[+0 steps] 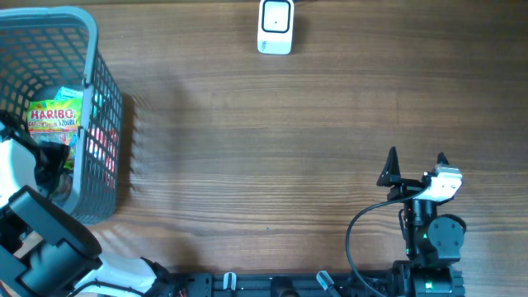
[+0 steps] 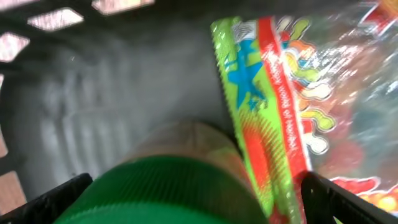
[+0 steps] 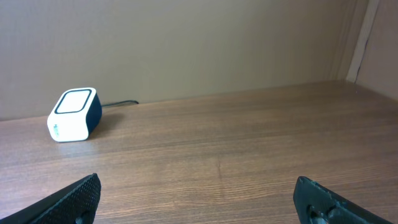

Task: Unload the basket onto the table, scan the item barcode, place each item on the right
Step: 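Lower the left gripper onto the green-lidded jar and grasp it, then lift the green jar out and set it on the table centre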

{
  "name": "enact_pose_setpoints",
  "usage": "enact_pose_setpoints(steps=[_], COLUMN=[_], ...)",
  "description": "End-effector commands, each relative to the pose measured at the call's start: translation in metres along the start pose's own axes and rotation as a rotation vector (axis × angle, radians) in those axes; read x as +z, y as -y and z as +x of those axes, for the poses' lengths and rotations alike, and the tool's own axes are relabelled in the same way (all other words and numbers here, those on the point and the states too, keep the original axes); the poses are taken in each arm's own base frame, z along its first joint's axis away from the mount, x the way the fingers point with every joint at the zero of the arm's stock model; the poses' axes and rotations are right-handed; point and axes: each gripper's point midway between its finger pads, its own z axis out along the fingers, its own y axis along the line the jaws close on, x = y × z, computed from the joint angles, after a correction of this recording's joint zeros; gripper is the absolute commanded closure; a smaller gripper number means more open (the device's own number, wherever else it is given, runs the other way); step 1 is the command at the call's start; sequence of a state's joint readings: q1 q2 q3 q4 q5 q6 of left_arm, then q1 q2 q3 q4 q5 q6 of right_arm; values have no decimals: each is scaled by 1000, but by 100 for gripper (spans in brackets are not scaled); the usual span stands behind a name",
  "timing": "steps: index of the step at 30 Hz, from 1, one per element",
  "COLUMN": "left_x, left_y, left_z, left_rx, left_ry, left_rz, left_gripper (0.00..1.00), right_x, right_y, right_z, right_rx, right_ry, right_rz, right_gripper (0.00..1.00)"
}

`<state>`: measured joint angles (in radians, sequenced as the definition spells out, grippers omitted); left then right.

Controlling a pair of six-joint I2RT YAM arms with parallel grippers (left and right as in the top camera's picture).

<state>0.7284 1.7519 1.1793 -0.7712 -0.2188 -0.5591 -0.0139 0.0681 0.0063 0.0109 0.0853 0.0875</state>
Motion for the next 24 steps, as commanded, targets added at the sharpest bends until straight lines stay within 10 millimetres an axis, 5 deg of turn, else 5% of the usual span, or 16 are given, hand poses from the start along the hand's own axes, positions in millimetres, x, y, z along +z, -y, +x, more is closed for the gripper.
enact_pose_setpoints(steps=[1,13,24], left_x=[3,3,-9], left_y=[3,9,8], left_z=[-7,-15,-17], left_rx=[-4,-14,-16], left_ry=[14,49,60], left_rz=[10,34,44], left_gripper=[7,62,76], right_x=[0,0,0], right_y=[-4,-4,-4], right_z=[1,1,1], right_rx=[-10,-9,-9], right_ry=[-2,-2,-2], right_rz=[-21,-20,-20], right_gripper=[0,0,1])
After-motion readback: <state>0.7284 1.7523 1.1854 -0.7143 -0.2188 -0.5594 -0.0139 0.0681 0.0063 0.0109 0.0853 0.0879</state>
